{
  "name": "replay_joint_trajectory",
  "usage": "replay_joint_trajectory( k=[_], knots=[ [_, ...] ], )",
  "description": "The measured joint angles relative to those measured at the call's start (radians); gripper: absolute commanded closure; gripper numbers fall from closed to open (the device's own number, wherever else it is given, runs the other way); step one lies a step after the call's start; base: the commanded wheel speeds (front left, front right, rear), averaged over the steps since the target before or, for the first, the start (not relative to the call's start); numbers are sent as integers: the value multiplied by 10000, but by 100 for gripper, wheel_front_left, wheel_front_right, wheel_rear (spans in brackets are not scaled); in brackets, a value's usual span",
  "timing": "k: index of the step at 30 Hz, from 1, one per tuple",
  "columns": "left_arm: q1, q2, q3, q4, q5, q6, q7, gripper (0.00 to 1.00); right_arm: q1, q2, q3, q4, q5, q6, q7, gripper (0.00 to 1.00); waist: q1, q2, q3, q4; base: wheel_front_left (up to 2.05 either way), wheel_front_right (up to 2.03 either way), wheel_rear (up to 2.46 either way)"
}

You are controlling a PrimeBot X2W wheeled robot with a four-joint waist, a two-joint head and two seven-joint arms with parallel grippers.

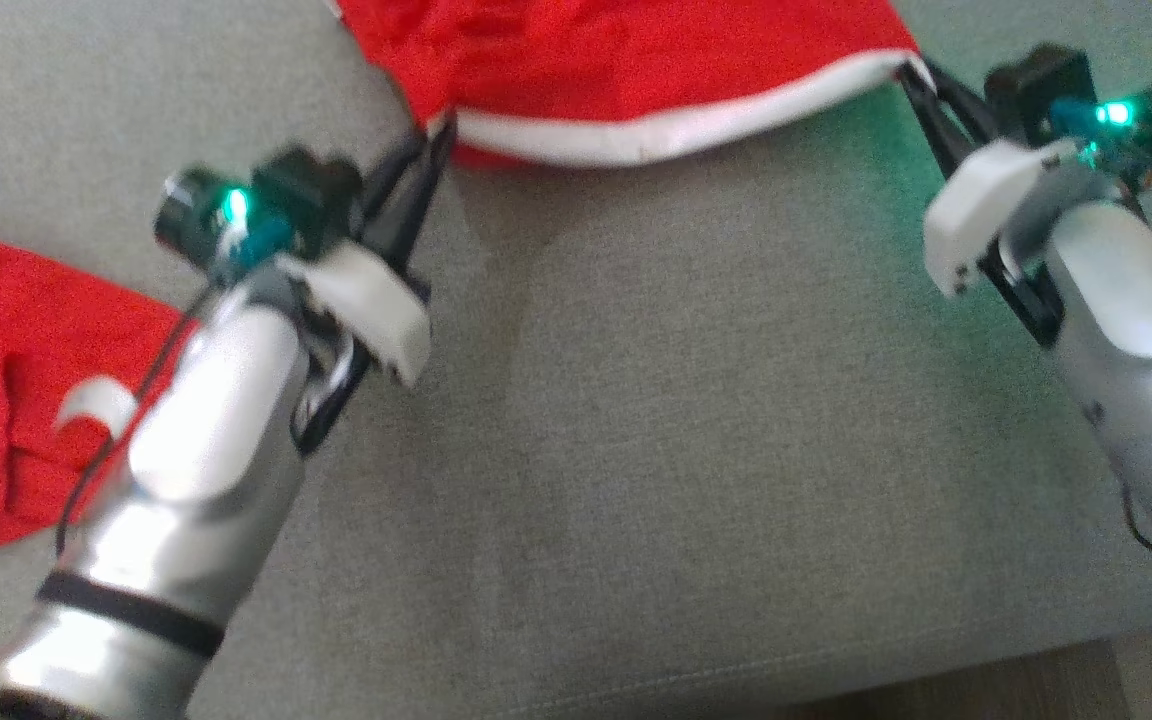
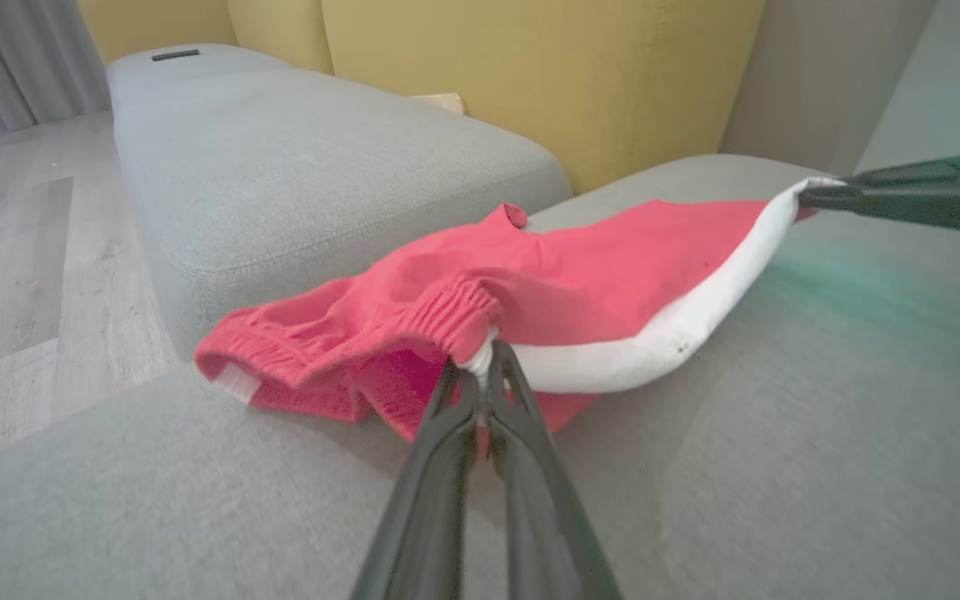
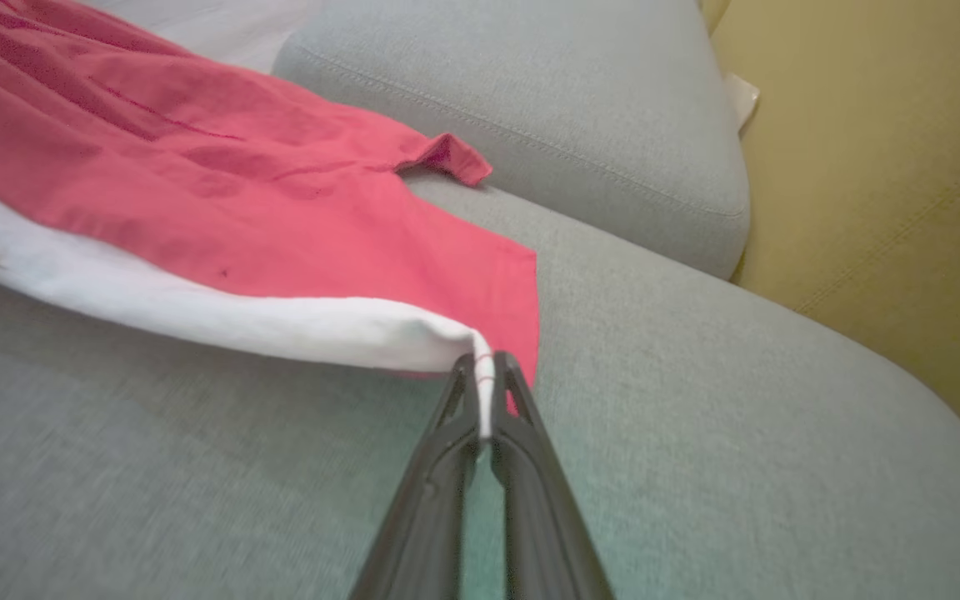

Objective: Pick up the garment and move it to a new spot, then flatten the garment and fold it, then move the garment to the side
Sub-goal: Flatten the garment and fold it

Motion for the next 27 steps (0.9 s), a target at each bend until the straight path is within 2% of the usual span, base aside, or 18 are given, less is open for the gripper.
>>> replay_joint_trajectory(
  k=[4, 12, 21, 27],
  knots=[
    [964, 305, -228, -345, -113, -69, 0, 100, 672, -978, 1055, -894, 1156, 0, 548, 100, 0, 0, -497, 39, 0, 0, 0],
    [2525, 393, -301, -1198, -173, -71, 0, 100, 2008, -2732, 2522, -2901, 2986, 0, 1463, 100, 0, 0, -1424, 85, 0, 0, 0],
    [4045, 491, -926, -1877, -140, -73, 2, 100, 3575, -4226, 3014, -4587, 4194, 0, 2360, 100, -1, 1, -2532, 138, 0, 0, 0],
    [5616, 859, -1264, -2815, -370, -10, 393, 100, 4909, -5273, 3099, -6203, 4826, 0, 3321, 100, -1, 1, -3391, 42, 0, 0, 0]
  ],
)
